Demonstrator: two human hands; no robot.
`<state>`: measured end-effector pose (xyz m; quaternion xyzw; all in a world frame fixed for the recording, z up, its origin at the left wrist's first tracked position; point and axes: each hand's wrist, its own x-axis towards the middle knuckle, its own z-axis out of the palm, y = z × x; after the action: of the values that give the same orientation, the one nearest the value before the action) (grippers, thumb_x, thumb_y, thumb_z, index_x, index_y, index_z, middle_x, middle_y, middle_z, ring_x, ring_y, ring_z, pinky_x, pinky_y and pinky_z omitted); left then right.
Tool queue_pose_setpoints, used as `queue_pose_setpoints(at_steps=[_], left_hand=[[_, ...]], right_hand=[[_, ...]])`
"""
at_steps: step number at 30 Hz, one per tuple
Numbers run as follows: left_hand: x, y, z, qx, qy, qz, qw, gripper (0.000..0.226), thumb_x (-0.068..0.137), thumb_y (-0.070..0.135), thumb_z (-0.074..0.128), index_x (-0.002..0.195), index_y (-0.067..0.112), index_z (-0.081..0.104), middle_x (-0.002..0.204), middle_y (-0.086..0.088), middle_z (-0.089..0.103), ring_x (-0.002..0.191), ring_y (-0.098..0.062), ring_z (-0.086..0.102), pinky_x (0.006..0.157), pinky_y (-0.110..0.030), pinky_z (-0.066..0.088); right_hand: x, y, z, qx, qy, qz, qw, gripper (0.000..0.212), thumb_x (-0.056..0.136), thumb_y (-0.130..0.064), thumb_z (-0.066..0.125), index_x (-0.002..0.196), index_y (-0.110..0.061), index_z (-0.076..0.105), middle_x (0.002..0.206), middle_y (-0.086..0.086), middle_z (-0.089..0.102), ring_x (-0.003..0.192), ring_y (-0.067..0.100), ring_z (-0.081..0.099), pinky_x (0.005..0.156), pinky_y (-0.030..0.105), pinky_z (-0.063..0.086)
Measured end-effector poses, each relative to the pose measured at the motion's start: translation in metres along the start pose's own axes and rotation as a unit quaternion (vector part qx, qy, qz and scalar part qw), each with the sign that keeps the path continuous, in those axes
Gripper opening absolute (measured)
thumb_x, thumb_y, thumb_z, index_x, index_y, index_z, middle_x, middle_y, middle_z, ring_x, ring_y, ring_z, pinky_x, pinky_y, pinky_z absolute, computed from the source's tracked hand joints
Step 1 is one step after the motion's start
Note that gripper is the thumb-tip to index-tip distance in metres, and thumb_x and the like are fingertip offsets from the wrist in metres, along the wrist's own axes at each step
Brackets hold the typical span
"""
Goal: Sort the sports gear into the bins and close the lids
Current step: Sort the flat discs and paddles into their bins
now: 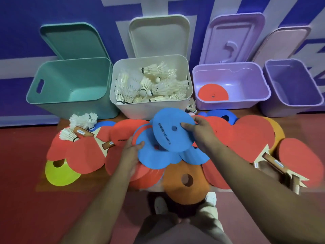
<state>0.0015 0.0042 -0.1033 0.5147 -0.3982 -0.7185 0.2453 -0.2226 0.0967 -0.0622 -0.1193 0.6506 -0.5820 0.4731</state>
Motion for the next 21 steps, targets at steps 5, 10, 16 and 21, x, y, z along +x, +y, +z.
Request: queue_pose_setpoints(at_steps=[5,10,16,21], left_hand=[[-0.005,0.020,0.017,-0.073,-0.044,-0.011,0.996,0.035,0.092,0.002,0.052,0.124,0.015,0.058,0.119,-0.010,0.068,0.104,-0.024,0.066,0.088,-0.037,0.052],[0.013,0.034,-0.009,0.111,-0.053,0.024,0.992,0.025,0.097,0.034,0.050,0.113,0.023,0.066,0.110,0.000,0.071,0.104,-0.021,0.065,0.090,-0.037,0.051],[0.062,0.040,-0.065,0.387,0.164,0.104,0.901,0.022,0.082,0.023,0.070,0.098,0.011,0.060,0.102,-0.011,0.066,0.102,-0.030,0.061,0.082,-0.034,0.046],[0.075,0.035,-0.061,0.520,0.183,0.001,0.834,0.084,0.074,0.039,0.080,0.136,0.003,0.036,0.137,-0.025,0.037,0.130,-0.040,0.034,0.100,-0.046,0.040]], right_hand=[[-0.012,0.030,0.033,-0.006,-0.001,0.091,0.996,0.030,0.084,-0.012,0.073,0.107,-0.006,0.054,0.106,0.010,0.067,0.091,0.025,0.068,0.072,0.038,0.058],[-0.011,0.042,0.051,0.071,-0.062,0.129,0.987,0.034,0.089,0.003,0.063,0.121,-0.007,0.060,0.117,0.011,0.069,0.104,0.033,0.067,0.085,0.047,0.056],[-0.002,0.055,0.063,-0.030,0.022,0.060,0.998,0.038,0.086,-0.001,0.063,0.122,-0.014,0.060,0.117,0.005,0.069,0.105,0.029,0.066,0.090,0.050,0.055],[-0.004,0.063,0.057,-0.033,0.050,0.069,0.996,0.031,0.089,-0.002,0.062,0.116,-0.016,0.061,0.112,0.004,0.070,0.101,0.026,0.067,0.082,0.044,0.057]])
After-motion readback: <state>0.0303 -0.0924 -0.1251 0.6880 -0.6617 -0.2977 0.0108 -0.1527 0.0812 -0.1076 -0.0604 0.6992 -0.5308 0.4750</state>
